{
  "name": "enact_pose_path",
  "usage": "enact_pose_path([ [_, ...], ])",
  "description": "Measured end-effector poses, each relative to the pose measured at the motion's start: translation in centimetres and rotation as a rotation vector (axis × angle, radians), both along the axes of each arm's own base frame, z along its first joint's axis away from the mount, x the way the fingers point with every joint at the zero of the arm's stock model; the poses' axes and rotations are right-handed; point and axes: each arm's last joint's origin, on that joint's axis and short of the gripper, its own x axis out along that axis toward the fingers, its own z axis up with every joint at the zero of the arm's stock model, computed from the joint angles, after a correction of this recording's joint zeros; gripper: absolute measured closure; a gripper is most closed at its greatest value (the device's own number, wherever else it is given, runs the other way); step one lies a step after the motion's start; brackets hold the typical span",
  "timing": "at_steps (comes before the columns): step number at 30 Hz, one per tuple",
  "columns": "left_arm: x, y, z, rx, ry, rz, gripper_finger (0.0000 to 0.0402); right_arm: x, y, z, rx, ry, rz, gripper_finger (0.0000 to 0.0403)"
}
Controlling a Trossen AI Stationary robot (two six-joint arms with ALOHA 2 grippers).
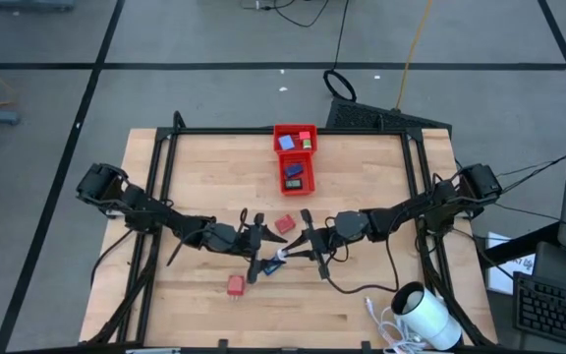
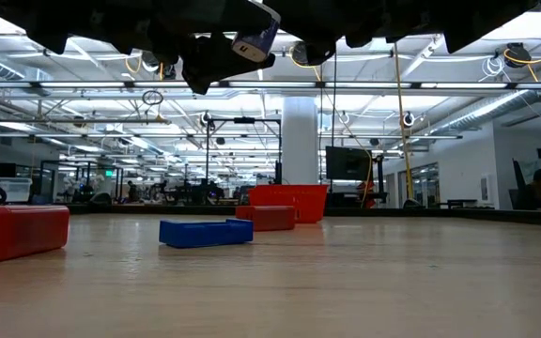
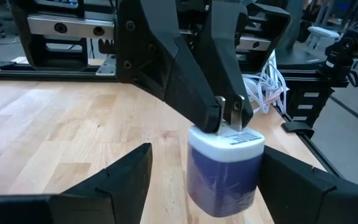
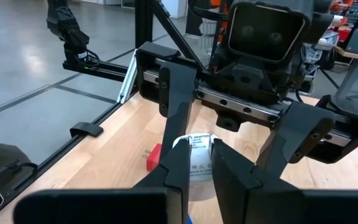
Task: Pick & Place Office items
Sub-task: Put the purple charger adapter into the top red bin
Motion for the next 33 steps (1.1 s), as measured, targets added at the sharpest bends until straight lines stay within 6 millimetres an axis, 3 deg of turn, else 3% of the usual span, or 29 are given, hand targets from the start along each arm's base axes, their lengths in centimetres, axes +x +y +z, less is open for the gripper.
enact_pose_path([
  [5,0.0,0.0,0.0,0.002,0.001,-0.011,0.0160,0.0,0.0,0.0,0.000,0.000,0.001,0.0363],
  [11,0.0,-0.1,0.0,-0.003,0.003,-0.017,0.0253,0.0,0.0,0.0,0.002,0.003,-0.005,0.0363],
  [24,0.0,0.0,0.0,0.007,0.000,-0.008,0.0256,0.0,0.0,0.0,0.043,0.018,-0.010,0.0357],
  [27,0.0,0.0,0.0,0.008,-0.001,-0.003,0.0256,-0.2,-0.1,0.2,0.033,0.018,-0.008,0.0333],
  [33,0.0,0.0,-0.1,0.012,0.004,0.007,0.0256,-0.9,-0.2,1.0,0.010,0.053,0.006,0.0235],
])
